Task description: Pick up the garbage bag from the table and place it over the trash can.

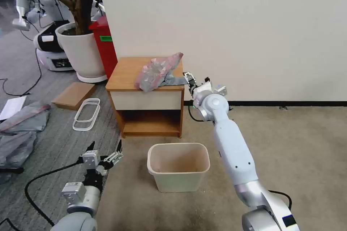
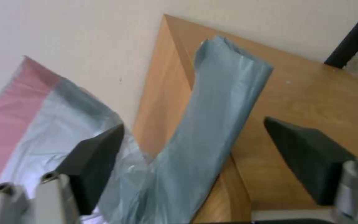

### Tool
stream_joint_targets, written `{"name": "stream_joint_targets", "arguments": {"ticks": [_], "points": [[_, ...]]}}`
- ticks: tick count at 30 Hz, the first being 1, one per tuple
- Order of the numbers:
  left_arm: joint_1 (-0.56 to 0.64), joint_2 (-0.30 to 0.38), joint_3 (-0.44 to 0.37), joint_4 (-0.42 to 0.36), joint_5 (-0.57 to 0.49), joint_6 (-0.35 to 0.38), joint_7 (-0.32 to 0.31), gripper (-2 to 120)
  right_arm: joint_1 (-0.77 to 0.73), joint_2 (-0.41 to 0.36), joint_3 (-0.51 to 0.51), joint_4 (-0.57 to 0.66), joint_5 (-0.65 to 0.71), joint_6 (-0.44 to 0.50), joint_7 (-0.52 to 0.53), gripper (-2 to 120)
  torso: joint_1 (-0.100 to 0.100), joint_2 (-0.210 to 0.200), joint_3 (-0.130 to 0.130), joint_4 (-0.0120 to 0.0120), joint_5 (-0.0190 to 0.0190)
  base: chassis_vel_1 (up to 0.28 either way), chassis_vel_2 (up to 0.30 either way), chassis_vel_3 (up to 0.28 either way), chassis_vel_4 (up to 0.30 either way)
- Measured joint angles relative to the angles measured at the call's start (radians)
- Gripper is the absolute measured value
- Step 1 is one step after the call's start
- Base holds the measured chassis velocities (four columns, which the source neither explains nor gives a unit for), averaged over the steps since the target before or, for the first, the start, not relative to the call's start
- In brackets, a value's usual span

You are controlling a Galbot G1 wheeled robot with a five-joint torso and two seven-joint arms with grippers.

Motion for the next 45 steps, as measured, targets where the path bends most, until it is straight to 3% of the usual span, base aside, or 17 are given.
{"name": "stream_joint_targets", "arguments": {"ticks": [5,24,37,45], "points": [[0.007,0.0,-0.006,-0.005,0.001,-0.004,0.0,100,0.011,-0.005,-0.001,-0.026,-0.018,0.008,-0.015,75,0.0,0.0,0.0,-0.0001,0.0001,0.0,0.0,0.0,0.0],[0.017,-0.003,-0.01,0.0,0.004,-0.023,-0.001,100,0.014,-0.002,0.012,-0.055,-0.053,0.029,-0.044,3,0.0,0.0,0.0,-0.0001,0.0001,0.0,0.0,0.0,0.0],[0.019,-0.007,-0.013,0.011,0.008,-0.036,-0.001,100,-0.014,-0.022,0.009,-0.011,-0.061,0.034,-0.045,0,0.0,0.0,0.0,0.0,0.0001,0.0,0.0,0.0,0.0],[0.011,-0.01,-0.012,0.021,0.008,-0.04,-0.001,100,-0.139,-0.083,-0.002,0.171,-0.05,0.029,0.006,0,0.0,0.0,0.0,-0.0002,0.0004,0.0,0.0,0.0,0.0]]}}
